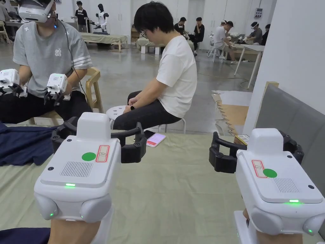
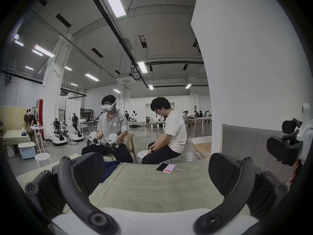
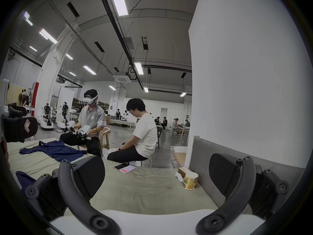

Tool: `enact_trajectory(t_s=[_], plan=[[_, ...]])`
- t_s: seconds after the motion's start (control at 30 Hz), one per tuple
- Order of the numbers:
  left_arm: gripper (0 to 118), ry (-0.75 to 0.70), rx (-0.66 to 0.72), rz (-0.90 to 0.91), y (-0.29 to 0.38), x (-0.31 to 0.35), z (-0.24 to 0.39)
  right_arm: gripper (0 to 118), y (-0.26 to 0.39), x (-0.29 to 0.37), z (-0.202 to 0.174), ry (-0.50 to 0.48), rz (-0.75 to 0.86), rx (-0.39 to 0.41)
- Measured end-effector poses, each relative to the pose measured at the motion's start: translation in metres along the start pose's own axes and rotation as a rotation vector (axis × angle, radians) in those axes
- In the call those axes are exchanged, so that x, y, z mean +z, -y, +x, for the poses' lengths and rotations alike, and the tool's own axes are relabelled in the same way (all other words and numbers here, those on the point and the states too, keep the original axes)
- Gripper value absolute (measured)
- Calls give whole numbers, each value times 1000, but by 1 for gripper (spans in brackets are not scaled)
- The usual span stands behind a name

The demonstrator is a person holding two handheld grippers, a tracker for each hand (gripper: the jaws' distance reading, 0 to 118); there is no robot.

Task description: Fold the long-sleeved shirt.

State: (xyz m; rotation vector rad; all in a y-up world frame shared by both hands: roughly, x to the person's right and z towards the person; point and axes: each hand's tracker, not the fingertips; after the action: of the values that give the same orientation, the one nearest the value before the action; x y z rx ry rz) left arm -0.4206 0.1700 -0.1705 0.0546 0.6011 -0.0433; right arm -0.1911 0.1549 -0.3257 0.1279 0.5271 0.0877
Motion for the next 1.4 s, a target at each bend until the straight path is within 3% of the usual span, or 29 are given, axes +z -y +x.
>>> enact_trajectory(t_s=[0.27,0.9,0.93,0.97,1.0,1.03,1.07,1.1,1.17,1.2,1.27,1.4], plan=[[111,38,45,-17,-4,-1,-4,118,0,0,-1,12,5,16],[110,-4,-14,16,-2,1,0,117,2,4,0,21,15,22],[107,-3,-13,13,-2,1,0,109,2,6,0,20,24,24],[96,-3,-15,12,-3,1,1,87,2,8,-1,21,42,33],[59,6,-19,16,-3,2,2,39,1,9,-3,35,49,55],[21,7,-21,15,-3,2,3,5,1,8,-4,58,44,70],[7,-10,-29,-1,-3,-1,5,5,1,7,-3,62,30,69],[3,-34,-21,8,-2,-2,5,5,0,7,-1,14,30,28],[3,-9,-18,1,2,-3,5,0,0,10,3,-29,23,10],[3,-14,-21,0,3,-2,5,0,0,12,1,-5,34,21],[3,-33,-17,-14,7,1,0,0,1,13,-11,9,46,84],[3,-165,24,-95,21,18,-41,0,8,17,-65,-171,28,50]])
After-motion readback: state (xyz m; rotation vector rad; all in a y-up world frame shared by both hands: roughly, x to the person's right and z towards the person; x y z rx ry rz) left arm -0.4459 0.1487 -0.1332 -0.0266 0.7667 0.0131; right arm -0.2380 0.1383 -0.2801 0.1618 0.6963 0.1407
